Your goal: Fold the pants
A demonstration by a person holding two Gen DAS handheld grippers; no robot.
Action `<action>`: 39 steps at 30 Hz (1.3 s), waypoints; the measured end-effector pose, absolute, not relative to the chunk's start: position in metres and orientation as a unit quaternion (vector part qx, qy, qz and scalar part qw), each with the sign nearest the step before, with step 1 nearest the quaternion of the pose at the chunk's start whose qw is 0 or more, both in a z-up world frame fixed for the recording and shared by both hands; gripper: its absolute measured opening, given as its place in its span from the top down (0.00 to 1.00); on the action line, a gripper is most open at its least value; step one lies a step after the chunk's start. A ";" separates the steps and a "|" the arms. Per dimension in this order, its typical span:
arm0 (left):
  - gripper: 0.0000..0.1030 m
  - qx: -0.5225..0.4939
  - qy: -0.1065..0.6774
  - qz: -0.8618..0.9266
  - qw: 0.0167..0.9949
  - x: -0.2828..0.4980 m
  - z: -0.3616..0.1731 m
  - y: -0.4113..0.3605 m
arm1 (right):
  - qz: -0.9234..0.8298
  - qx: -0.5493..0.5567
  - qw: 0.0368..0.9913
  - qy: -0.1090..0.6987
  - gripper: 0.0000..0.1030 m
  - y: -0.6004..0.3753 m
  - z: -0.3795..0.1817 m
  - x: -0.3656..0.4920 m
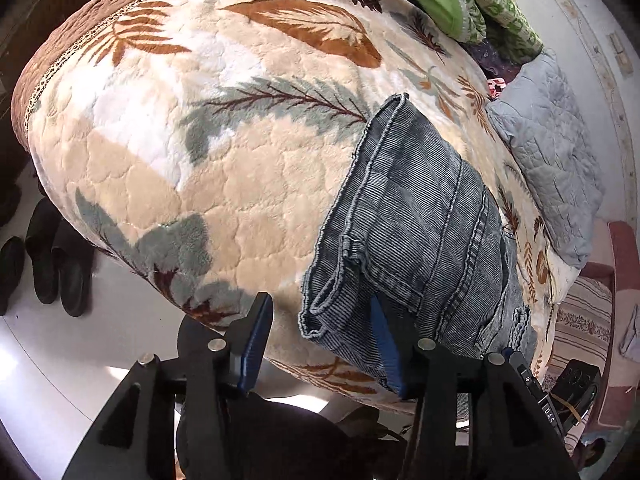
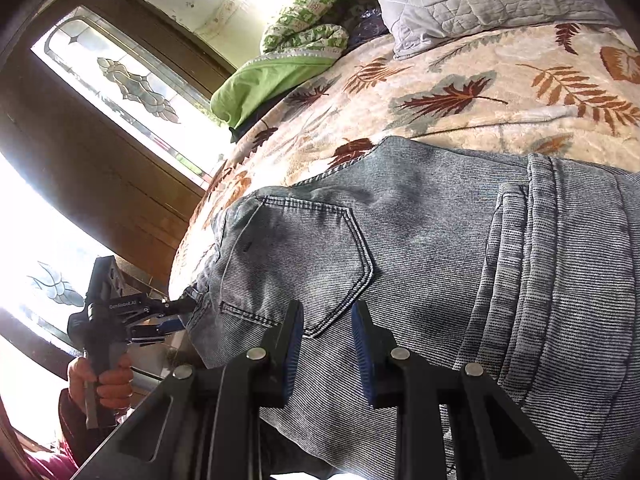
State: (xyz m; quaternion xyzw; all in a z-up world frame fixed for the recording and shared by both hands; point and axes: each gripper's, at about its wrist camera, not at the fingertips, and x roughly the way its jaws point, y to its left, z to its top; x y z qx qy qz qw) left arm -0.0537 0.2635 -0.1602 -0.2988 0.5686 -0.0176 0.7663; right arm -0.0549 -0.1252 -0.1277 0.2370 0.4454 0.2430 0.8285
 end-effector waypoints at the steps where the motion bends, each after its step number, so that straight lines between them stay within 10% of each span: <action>1: 0.44 -0.299 0.566 -0.016 0.768 -0.057 -0.159 0.269 | 0.242 0.236 0.827 0.448 0.74 -0.125 -0.129 -0.055; 14: 0.35 -0.407 0.511 -0.108 0.749 -0.066 -0.176 0.272 | 0.241 0.220 0.825 0.462 0.74 -0.118 -0.137 -0.052; 25: 0.82 -0.474 0.450 -0.142 0.743 -0.056 -0.196 0.271 | 0.239 0.220 0.826 0.460 0.74 -0.120 -0.137 -0.055; 39: 0.88 -0.281 0.371 -0.221 0.857 -0.062 -0.078 0.204 | 0.226 0.227 0.834 0.449 0.74 -0.130 -0.134 -0.055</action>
